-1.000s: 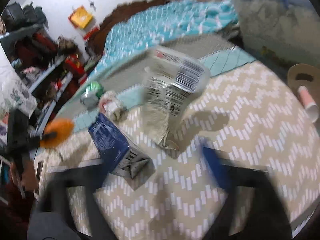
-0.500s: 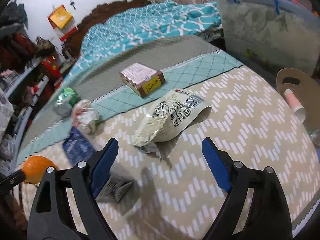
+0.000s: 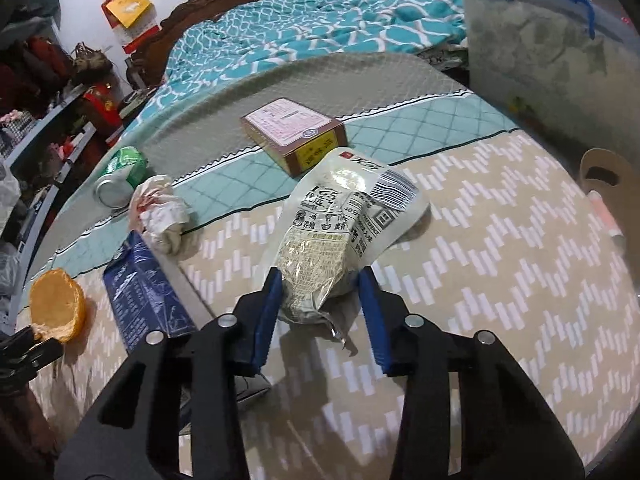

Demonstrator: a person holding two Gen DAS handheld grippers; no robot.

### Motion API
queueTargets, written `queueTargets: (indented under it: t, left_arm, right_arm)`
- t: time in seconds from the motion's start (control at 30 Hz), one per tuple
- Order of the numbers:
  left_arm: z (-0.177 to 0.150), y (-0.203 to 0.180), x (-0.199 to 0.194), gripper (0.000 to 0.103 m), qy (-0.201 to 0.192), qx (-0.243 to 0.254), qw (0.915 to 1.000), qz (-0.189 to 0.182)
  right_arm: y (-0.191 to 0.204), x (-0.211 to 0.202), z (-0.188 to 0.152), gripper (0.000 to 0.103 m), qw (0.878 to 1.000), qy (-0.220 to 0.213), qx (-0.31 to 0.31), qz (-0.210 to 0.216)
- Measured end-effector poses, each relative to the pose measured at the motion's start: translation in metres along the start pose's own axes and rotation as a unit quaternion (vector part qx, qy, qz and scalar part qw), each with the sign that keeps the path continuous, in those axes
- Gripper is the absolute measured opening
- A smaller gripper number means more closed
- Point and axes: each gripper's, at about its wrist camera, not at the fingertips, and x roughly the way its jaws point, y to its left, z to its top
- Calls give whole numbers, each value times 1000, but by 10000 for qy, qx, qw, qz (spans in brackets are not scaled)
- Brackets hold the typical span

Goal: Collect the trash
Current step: 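Carry the orange peel and snack bag to the wastebasket and release both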

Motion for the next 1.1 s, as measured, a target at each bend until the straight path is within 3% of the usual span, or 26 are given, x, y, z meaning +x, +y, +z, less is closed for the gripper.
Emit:
queueTargets:
  t: [0.07,0.13,0.33,0.47,0.57,0.63,0.67,0.73,0.83,0.97,1.1]
  left_arm:
    - [3,5,1,80,23,-118,9999,32]
    - [7,9,-2,80,-21,-219,9997,-52]
    - [21,25,-2,79,-120,-480,9988,64]
    - [23,26,4,79,-136,-375,9990,179]
    - [22,26,10,65,-62,-302,9993,197]
    - [23,29,13,26,-42,-308,9992,263]
    - [24,31,14,19,38,-363,9993,101]
    - [25,38,15,15,123,-639,9975,-285]
    - [24,33,11,14,90,-647,9974,-314]
    - [22,15,-1,13,88,-688,9932,-936]
    - [25,-20,-12,13,62,-414,9893,-1397]
  right_arm:
    - [2,-3,-2,37,10000,-57,-26,7]
    - [0,-9,-5,26,9998,-189,9,22]
    - [-29,-27,-10,22,9978,-418,474,-180]
    - [-47,-36,-14,22,9967,-460,625,-242]
    - [-56,-46,-23,22,9957,-506,730,-251]
    - [-61,-53,-28,22,9950,-550,808,-208]
    - [-62,-57,-31,22,9945,-578,853,-175]
    - [-64,-66,-36,21,9937,-629,926,-86]
    - [-65,-76,-39,21,9922,-713,1023,56]
    - [-68,-94,-42,21,9891,-920,1129,198]
    - [-76,-97,-42,21,9884,-954,1162,219]
